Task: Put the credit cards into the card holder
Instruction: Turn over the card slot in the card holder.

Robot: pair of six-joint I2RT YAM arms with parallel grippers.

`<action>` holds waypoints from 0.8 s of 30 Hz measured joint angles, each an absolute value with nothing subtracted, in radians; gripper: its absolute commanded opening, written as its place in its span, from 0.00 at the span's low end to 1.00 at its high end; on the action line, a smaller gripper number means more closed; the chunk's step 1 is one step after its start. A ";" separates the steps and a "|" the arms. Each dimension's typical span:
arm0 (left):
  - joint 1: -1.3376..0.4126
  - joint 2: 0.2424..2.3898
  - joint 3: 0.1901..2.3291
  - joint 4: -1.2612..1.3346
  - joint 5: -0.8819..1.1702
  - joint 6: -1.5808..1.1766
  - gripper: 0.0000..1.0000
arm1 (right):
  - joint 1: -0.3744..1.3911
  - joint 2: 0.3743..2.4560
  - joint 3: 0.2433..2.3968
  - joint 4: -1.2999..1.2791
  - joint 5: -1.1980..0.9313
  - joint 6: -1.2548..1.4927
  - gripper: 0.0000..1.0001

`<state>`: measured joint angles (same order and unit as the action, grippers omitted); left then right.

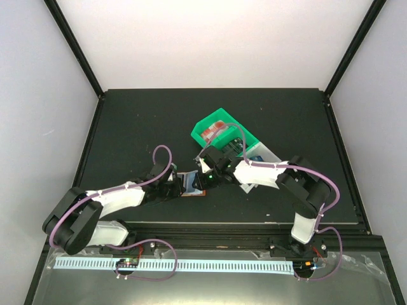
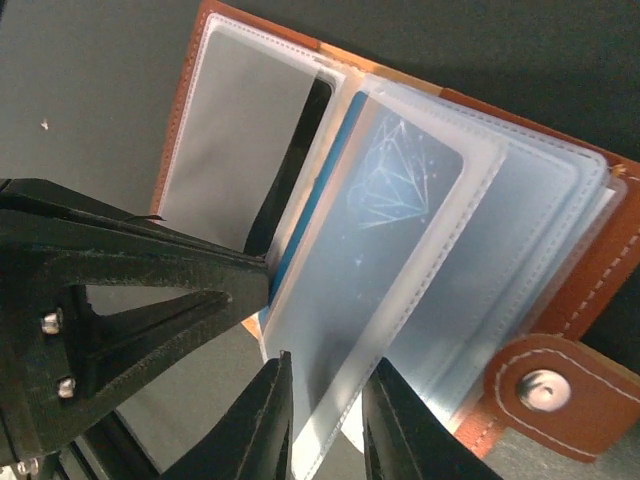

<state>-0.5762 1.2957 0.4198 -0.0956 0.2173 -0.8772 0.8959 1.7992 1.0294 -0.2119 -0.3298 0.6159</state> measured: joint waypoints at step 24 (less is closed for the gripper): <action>-0.569 1.101 0.464 -0.293 0.074 -0.841 0.35 | 0.896 1.897 1.168 -0.195 -0.397 0.615 0.30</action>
<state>-0.5694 1.1007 0.4641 -0.2928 0.0742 -0.8406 0.8959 1.8965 1.1683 -0.1947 -0.3969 0.6151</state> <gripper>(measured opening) 0.276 0.288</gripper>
